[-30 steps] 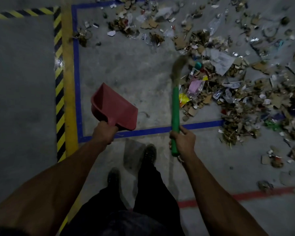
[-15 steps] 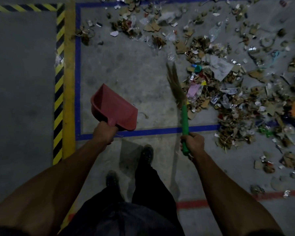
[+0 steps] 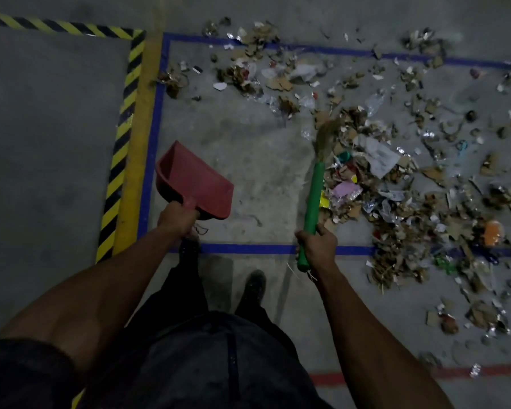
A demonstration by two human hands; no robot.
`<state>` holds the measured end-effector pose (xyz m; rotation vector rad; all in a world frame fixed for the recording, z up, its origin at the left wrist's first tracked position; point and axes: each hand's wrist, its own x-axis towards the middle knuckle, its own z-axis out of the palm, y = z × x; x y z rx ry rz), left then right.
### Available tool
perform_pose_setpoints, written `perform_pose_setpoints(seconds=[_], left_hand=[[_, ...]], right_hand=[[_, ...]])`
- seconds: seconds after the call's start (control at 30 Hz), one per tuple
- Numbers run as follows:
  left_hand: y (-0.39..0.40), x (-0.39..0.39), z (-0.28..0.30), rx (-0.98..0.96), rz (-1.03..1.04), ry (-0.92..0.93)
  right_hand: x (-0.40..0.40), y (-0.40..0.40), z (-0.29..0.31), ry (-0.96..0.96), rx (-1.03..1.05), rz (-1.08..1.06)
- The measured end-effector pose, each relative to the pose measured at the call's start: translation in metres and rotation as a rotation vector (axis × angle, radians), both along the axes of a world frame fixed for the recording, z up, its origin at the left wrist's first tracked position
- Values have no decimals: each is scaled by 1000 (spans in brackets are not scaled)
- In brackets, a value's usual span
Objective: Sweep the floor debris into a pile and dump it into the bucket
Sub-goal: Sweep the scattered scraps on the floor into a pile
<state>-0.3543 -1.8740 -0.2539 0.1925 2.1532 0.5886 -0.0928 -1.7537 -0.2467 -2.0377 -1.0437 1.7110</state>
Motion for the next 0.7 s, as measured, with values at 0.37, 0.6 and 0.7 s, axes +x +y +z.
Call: perform_pose_setpoints(seconds=[0.37,0.6,0.7], left_hand=[[23,-186,8,85,98,-110],[30,-293,14,65,136,-92],[34,-331,13,65,180,-88]], right_hand=[[-189,19,4,-41,13,54],[-308,44,6,-38,10,203],[-352,57,6,-32,14,315]])
